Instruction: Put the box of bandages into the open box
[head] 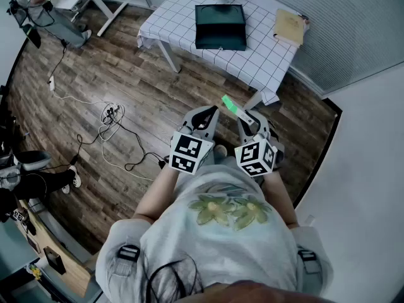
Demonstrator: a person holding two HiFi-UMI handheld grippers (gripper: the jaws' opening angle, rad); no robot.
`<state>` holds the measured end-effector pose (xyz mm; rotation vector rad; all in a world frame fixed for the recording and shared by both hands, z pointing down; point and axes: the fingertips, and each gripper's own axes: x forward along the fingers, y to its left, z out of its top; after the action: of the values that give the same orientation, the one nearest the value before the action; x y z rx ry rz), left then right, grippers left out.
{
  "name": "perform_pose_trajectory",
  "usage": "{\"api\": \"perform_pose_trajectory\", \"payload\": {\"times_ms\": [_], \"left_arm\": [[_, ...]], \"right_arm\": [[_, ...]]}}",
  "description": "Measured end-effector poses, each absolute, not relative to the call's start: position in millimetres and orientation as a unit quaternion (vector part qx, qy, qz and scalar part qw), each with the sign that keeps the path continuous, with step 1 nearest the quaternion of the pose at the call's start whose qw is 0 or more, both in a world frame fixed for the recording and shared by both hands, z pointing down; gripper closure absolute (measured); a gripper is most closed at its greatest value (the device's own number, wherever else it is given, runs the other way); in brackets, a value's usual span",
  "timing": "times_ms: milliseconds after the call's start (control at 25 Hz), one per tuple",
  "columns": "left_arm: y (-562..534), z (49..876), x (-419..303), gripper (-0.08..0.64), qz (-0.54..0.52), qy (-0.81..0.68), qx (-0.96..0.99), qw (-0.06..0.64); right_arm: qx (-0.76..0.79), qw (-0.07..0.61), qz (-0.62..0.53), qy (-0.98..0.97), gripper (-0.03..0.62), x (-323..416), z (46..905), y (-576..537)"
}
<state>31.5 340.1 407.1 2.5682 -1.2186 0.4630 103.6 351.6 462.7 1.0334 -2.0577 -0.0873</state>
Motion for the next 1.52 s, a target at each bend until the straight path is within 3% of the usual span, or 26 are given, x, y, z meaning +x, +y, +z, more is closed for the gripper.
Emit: {"api": "perform_pose_trajectory", "payload": {"times_ms": [560,1520], "left_arm": [[312.1,422.4,41.0,0.552,0.177,-0.407,0.884,0.147],[140.5,428.1,23.3,0.552,0.179,-0.423,0.874,0.16]], "right_arm": [[0.429,0.403,-0.037,-0.808,0.499,120.2,461.0,326.4],[0.404,0.399,-0.047,-0.822,0.499,107.3,449.2,144.2]]}}
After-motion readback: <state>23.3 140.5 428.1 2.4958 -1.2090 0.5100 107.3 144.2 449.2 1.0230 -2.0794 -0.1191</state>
